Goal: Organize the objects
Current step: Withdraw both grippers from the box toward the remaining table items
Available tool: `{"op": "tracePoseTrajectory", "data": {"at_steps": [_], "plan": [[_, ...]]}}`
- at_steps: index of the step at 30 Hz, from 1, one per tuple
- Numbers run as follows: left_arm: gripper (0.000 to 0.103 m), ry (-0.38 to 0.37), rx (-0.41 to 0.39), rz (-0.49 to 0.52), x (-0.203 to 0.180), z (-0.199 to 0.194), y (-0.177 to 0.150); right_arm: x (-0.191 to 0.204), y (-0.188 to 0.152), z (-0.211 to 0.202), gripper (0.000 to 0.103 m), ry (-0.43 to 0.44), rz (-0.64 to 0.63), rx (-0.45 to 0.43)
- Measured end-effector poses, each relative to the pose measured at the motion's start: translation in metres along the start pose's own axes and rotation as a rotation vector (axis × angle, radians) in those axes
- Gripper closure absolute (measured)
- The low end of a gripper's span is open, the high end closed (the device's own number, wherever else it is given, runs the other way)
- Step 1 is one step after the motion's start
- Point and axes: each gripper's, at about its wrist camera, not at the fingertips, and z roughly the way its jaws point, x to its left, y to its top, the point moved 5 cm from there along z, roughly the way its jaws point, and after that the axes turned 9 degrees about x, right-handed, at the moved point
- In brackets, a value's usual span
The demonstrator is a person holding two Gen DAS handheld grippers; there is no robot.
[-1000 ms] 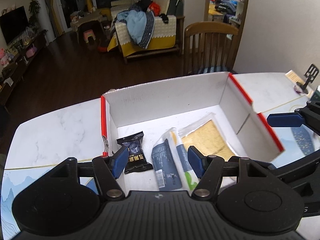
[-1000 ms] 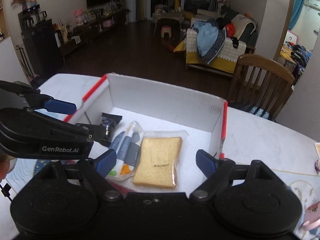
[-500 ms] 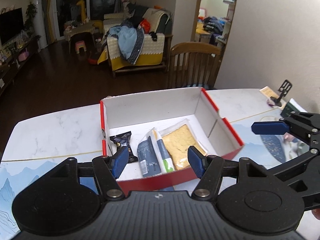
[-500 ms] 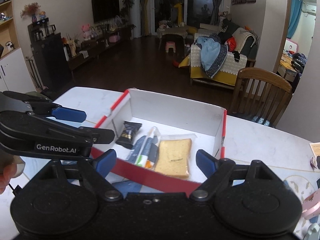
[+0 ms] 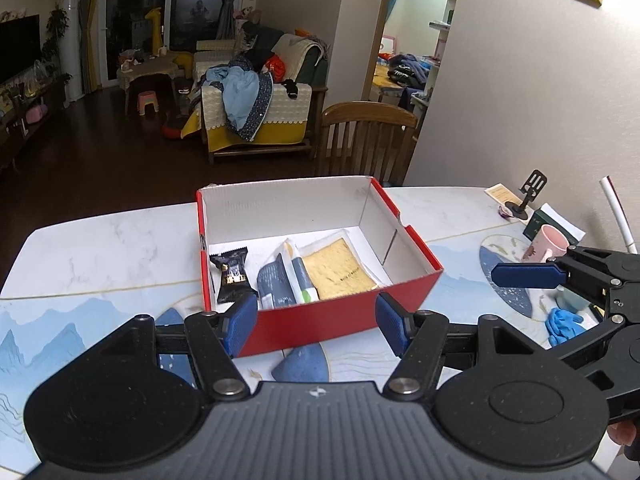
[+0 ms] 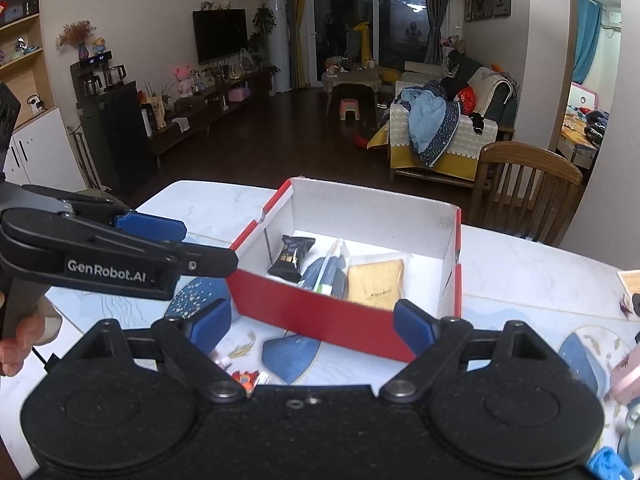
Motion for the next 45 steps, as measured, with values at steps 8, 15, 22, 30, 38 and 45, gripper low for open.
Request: {"op": "tracePoseTrajectory", "data": {"at_steps": [8,15,22,30,38,45], "plan": [[0.03,-0.021,0.006,0.003,-0.002,-0.009,-0.028,0.004,-0.018,-0.014,0.009,0.005,0.019,-0.003],[0.025,-0.032,0.023,-0.019,0.005,-0.012,-0.055,0.008,-0.037,-0.022,0.001,0.001,0.048,-0.018],[0.018,-0.039,0.044,-0.016,0.007,-0.009,-0.084,0.011,-0.06,-0.016,0.001,-0.005,0.072,0.009],[0.013,-0.062,0.095,-0.043,0.013,0.003,-0.118,0.005,-0.095,0.0,0.001,-0.019,0.13,0.072],[0.0,-0.074,0.128,-0.076,0.02,0.018,-0.144,-0.003,-0.126,0.02,0.001,-0.025,0.179,0.141],[0.0,-0.021,0.132,-0.092,0.035,0.039,-0.155,-0.013,-0.146,0.037,0.001,-0.044,0.214,0.183]]}}
